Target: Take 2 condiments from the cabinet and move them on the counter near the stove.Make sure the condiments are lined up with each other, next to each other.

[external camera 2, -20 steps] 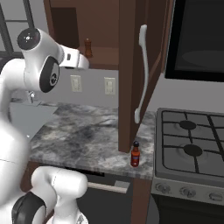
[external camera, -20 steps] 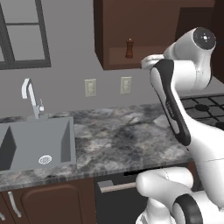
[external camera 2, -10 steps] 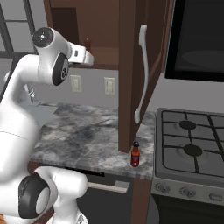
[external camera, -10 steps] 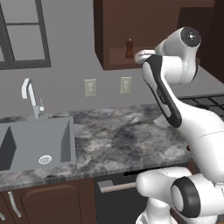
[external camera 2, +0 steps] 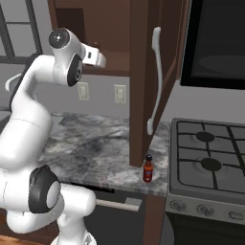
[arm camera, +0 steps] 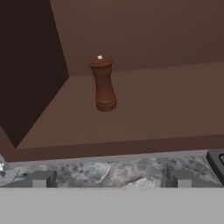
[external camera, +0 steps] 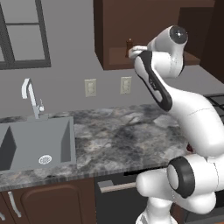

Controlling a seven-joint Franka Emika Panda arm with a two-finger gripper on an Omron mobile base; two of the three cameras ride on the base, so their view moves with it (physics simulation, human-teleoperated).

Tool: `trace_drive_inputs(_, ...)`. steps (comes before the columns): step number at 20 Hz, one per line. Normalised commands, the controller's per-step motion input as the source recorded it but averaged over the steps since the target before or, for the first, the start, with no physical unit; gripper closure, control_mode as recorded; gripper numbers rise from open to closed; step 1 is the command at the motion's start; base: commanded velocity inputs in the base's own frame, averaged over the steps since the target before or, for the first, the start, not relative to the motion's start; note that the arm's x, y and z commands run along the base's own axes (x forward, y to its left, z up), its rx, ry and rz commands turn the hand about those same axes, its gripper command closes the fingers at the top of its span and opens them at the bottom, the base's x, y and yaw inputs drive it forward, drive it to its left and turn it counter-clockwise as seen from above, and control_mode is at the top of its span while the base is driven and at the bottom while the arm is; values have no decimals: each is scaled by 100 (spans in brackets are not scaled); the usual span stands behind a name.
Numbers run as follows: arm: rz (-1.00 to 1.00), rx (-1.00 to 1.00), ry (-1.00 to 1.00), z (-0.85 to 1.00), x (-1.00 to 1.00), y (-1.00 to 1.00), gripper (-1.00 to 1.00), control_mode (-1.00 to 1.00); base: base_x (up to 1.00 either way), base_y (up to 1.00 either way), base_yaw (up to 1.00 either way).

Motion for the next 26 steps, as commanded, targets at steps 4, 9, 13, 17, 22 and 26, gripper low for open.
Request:
trace_drive_inputs(4, 5, 0, 0, 0, 54, 6, -100, -100, 0, 0, 0)
trace_drive_inputs(9, 5, 0, 1, 0, 43, 1, -100, -100, 0, 0, 0)
trace_drive_inputs(13, 1, 0, 1, 0, 36, 3, -100, -100, 0, 0, 0)
trace_drive_inputs(17, 0, 0, 1, 0, 31, 4, -100, -100, 0, 0, 0)
trace_drive_inputs(22, 0, 0, 0, -1, 34, 10, -100, -100, 0, 0, 0)
trace_drive_inputs(26, 0, 0, 0, -13, 42, 9, -100, -100, 0, 0, 0)
